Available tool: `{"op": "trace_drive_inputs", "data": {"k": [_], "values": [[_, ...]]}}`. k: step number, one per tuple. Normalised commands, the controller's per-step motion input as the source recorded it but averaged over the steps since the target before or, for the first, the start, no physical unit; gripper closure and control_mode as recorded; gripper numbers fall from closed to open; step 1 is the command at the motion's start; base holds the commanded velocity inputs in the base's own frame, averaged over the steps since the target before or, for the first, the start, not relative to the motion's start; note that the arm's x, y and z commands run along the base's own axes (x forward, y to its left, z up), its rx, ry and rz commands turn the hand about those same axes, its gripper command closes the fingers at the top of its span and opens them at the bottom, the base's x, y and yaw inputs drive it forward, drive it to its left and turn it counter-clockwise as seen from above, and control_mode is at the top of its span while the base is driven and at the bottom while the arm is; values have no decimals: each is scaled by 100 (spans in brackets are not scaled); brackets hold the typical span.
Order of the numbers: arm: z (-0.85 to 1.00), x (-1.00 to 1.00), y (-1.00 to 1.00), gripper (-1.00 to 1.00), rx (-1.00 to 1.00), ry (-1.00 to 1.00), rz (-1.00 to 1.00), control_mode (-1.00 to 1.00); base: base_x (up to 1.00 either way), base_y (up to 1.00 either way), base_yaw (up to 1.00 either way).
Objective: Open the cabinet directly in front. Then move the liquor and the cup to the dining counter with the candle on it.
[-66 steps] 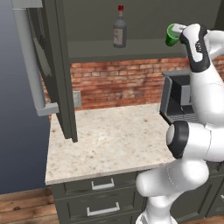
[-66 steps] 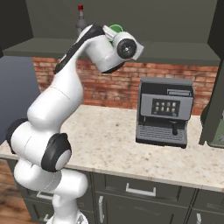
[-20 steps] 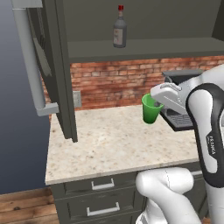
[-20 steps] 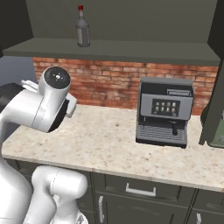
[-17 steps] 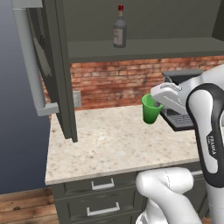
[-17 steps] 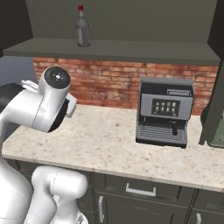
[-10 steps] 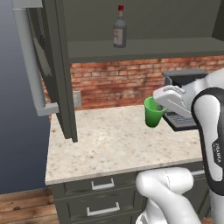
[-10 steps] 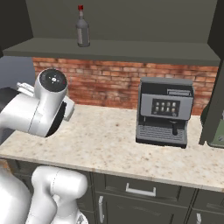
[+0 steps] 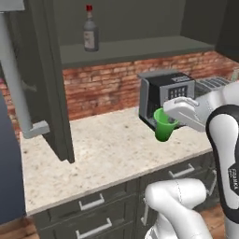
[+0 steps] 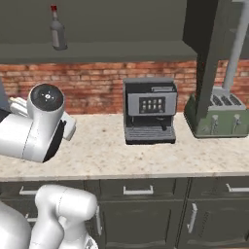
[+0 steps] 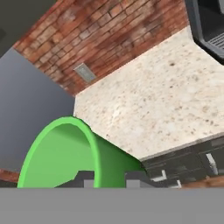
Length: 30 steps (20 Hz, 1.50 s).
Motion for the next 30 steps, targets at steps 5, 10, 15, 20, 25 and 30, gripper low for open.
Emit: {"op": "trace_drive_inputs", "data": {"k": [5,10,15,20,25,30], "values": [[0,0,0,100,0,0,0,100,0,0,-78],[0,0,0,100,0,0,0,100,0,0,-97],[0,0,0,100,0,0,0,100,0,0,-100],[0,0,0,100,0,0,0,100,0,0,-100],[0,0,0,100,0,0,0,100,0,0,-100],[0,0,0,100,0,0,0,100,0,0,-100]]}}
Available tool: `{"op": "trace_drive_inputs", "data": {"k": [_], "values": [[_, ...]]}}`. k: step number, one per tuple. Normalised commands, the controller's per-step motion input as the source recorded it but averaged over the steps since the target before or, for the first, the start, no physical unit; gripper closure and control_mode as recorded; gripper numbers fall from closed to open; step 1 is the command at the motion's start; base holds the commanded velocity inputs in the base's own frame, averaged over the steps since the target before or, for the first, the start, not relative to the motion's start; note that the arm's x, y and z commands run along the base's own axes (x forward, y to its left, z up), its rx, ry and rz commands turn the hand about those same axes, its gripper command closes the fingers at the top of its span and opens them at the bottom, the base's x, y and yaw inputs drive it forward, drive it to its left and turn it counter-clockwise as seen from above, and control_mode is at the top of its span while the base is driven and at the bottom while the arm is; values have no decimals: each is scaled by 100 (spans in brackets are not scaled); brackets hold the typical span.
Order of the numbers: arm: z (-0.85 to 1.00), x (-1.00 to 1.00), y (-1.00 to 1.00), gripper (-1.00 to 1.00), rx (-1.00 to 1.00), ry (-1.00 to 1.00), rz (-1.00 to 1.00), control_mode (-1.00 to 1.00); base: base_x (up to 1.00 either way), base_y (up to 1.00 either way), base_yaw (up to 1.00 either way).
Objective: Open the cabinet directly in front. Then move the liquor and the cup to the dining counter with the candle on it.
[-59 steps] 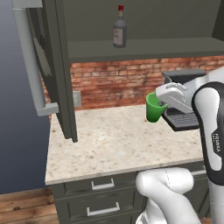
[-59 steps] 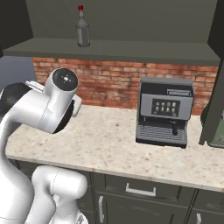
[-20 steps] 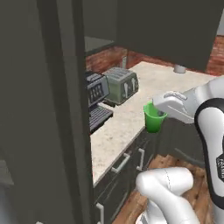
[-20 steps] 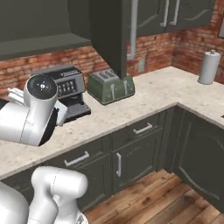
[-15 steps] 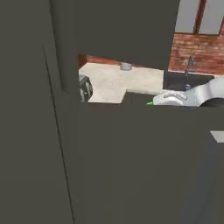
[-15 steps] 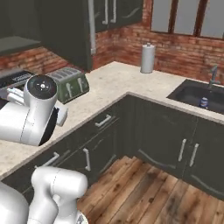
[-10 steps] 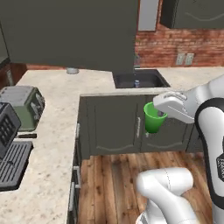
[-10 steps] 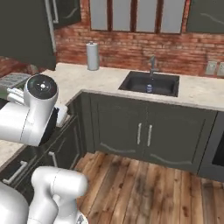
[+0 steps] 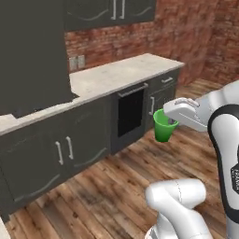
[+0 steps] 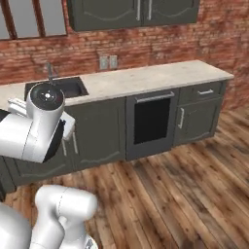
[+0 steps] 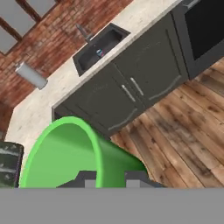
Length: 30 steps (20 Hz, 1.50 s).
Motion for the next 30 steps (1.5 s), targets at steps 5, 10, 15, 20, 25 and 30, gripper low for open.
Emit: {"op": "trace_drive_inputs", "data": {"k": [5,10,15,20,25,30], "values": [[0,0,0,100,0,0,0,100,0,0,-100],[0,0,0,100,0,0,0,100,0,7,-99],[0,0,0,100,0,0,0,100,1,16,-92],[0,0,0,100,0,0,0,100,2,12,-74],[0,0,0,100,0,0,0,100,2,-3,-2],[0,0,0,100,0,0,0,100,7,-7,-6]]}}
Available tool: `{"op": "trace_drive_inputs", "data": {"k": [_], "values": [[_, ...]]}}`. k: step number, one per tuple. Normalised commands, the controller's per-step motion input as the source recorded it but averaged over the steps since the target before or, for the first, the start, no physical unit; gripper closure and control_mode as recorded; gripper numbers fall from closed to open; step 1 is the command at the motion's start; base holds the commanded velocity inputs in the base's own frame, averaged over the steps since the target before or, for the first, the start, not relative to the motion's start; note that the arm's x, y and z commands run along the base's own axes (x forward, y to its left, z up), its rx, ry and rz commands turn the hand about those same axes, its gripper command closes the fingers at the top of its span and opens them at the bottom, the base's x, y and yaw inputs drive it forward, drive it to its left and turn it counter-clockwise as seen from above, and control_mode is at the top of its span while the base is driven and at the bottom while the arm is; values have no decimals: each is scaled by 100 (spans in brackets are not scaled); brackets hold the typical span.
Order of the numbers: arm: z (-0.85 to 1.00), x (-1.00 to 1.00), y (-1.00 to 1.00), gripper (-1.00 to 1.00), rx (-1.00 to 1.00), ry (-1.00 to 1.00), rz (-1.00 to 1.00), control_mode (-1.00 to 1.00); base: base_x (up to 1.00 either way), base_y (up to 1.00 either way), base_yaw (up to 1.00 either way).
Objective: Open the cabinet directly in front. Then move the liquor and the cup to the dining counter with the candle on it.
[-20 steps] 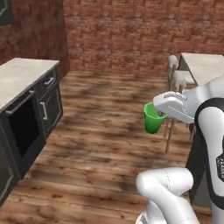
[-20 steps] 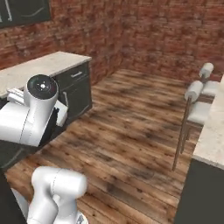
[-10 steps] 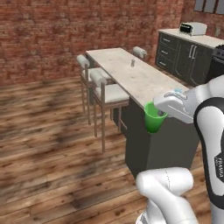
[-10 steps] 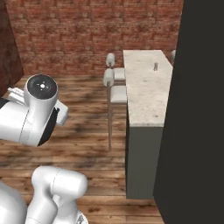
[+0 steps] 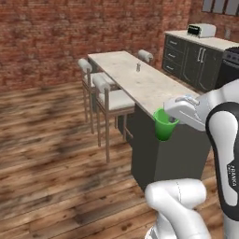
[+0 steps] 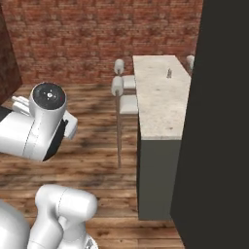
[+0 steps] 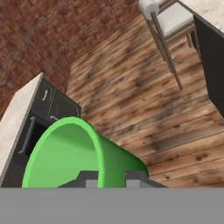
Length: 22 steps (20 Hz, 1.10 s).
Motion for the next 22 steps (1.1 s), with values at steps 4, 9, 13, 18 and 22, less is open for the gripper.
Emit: {"op": "trace_drive_inputs", "data": {"k": [4,9,13,18,22], "values": [[0,0,0,100,0,0,0,100,2,44,-63],[0,0,0,100,0,0,0,100,-1,21,-78],[0,0,0,100,0,0,0,100,-4,1,-79],[0,0,0,100,0,0,0,100,-13,0,-64],[0,0,0,100,0,0,0,100,-2,0,-7]]}}
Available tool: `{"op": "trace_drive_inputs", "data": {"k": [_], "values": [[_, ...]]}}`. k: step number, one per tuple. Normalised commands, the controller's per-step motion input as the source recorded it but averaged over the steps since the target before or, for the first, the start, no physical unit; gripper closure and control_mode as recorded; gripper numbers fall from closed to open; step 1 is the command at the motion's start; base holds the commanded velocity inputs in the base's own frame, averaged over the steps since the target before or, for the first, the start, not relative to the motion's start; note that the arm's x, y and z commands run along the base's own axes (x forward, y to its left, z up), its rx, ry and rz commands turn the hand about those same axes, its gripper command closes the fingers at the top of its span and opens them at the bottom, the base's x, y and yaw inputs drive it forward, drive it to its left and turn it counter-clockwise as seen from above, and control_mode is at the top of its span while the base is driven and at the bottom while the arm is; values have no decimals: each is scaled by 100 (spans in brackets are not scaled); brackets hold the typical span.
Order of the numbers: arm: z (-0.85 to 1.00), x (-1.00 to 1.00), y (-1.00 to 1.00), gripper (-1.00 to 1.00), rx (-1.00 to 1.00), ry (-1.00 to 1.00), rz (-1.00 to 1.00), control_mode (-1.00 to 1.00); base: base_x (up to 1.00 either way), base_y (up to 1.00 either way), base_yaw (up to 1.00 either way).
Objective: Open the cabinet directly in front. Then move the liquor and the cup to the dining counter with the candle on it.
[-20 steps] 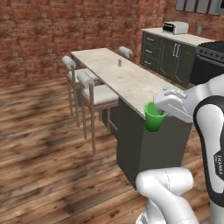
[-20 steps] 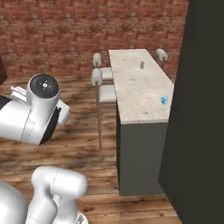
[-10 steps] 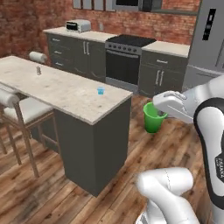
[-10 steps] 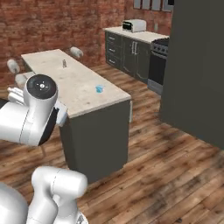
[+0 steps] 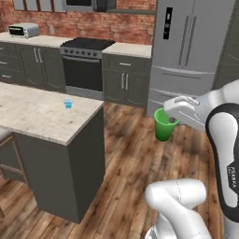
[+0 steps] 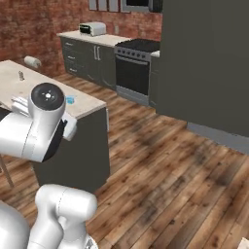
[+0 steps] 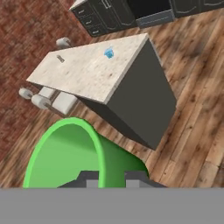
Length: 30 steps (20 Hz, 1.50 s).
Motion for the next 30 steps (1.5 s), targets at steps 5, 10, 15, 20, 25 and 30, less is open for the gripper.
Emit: {"op": "trace_drive_inputs", "data": {"k": [5,10,15,20,25,30], "values": [[0,0,0,100,0,0,0,100,-41,75,-11],[0,0,0,100,0,0,0,100,-51,100,-19],[0,0,0,100,0,0,0,100,-8,100,-27],[0,0,0,100,0,0,0,100,2,100,-33],[0,0,0,100,0,0,0,100,2,100,-35],[0,0,0,100,0,0,0,100,0,100,-39]]}}
